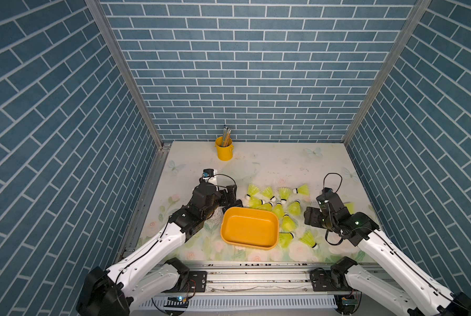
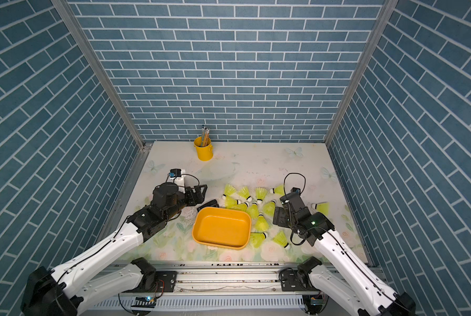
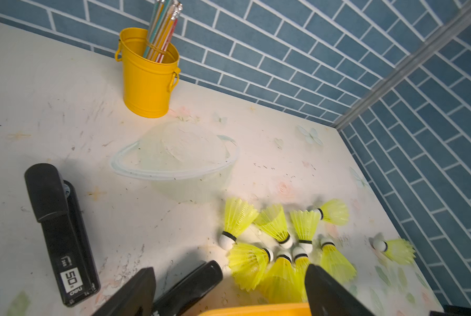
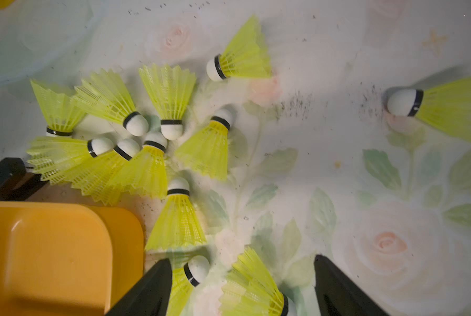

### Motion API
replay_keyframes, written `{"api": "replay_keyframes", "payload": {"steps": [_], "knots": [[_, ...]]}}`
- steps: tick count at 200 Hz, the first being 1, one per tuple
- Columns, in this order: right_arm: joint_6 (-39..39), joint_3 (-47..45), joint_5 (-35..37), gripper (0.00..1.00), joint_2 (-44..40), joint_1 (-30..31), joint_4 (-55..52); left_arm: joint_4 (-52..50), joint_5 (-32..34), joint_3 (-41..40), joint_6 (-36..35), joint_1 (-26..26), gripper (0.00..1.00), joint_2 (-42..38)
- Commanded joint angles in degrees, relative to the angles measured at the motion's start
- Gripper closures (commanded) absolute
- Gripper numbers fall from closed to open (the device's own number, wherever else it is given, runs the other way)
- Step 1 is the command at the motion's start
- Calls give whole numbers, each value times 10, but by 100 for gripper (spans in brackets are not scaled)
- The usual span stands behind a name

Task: Put the shuttlecocks into the storage box
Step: Pick up the shuttlecock at the center of the board.

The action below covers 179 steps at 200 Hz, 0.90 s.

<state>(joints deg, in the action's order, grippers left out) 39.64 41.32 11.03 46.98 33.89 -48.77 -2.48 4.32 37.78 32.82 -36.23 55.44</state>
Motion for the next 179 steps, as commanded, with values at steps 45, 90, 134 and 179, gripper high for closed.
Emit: {"api": "replay_keyframes", "payload": {"steps": [45, 90, 134, 179], "knots": [[72, -23, -18, 20, 1, 97, -106, -22, -10, -42, 5, -82, 14, -30], [125, -20, -3, 21, 63, 193, -132, -21, -13, -46, -2, -102, 16, -33], [175, -38, 26, 19, 79, 216, -125, -6, -22, -58, 5, -109, 17, -51], [217, -49, 72, 19, 124, 228, -109, -4, -21, -60, 7, -114, 19, -54]]}}
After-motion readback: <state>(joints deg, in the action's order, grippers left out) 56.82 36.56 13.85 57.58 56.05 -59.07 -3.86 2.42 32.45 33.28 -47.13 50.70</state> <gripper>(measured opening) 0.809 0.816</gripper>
